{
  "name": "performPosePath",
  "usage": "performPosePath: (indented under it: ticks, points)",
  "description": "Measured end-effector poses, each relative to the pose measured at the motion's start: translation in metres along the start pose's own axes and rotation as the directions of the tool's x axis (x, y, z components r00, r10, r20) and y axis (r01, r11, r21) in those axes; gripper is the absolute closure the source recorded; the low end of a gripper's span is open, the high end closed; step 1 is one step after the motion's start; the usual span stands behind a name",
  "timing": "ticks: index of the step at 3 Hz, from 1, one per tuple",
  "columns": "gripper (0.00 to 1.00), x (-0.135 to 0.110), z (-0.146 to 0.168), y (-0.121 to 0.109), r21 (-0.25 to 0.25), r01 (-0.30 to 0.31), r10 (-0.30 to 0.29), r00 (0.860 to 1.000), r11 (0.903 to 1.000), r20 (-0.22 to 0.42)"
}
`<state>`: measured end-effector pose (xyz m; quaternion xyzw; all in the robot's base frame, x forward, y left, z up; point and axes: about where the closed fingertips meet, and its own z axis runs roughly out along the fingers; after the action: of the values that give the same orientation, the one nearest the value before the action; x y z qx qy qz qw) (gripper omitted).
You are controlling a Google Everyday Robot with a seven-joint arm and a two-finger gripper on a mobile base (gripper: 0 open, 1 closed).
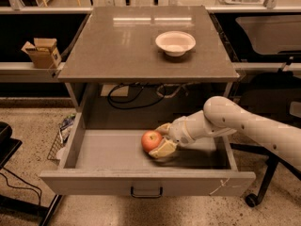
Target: Pick apple from top drawer and place on counter
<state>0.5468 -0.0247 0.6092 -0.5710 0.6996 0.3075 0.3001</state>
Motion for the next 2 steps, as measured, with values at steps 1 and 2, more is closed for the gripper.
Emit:
performPosePath:
  ticks: [1,2]
  points:
    - [0.72,-0.0002,0.0063,0.0010,-0.002,-0.011,0.011,0.999,0.9999,0.037]
    - [0.95,-0.0002,0.0063,0.0010,-0.002,-0.011,0.011,0.999,0.9999,0.037]
